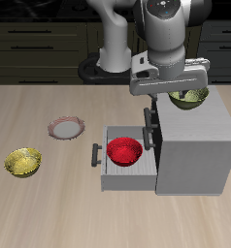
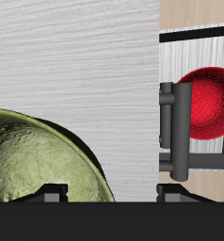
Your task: Place the green bowl on the plate
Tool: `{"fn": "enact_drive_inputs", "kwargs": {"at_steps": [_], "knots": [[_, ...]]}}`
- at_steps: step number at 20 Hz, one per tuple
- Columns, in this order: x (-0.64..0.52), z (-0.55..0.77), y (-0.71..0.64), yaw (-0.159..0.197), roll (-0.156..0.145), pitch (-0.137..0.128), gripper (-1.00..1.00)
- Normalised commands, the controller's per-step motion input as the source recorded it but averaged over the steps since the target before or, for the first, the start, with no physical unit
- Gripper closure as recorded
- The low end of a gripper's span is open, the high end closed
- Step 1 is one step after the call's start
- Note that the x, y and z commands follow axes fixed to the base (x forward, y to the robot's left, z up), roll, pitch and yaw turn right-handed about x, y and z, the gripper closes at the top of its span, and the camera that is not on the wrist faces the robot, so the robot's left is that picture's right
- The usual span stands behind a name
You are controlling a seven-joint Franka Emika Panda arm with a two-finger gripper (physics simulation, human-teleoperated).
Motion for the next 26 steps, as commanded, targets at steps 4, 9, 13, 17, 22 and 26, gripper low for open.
{"fn": "enact_drive_inputs", "kwargs": {"at_steps": [4, 9, 13, 17, 22, 26], "knots": [[-0.05, 0.01, -0.02, -0.003, 0.014, -0.015, 1.00], [-0.06, -0.01, -0.03, -0.007, 0.005, 0.000, 1.00], [-0.06, -0.03, -0.03, 0.004, 0.001, 0.004, 1.00], [-0.10, 0.07, 0.00, 0.010, 0.021, -0.022, 1.00], [-0.15, 0.13, -0.25, -0.009, -0.019, -0.026, 1.00], [-0.23, 0.18, -0.52, -0.009, -0.063, -0.040, 1.00]]}}
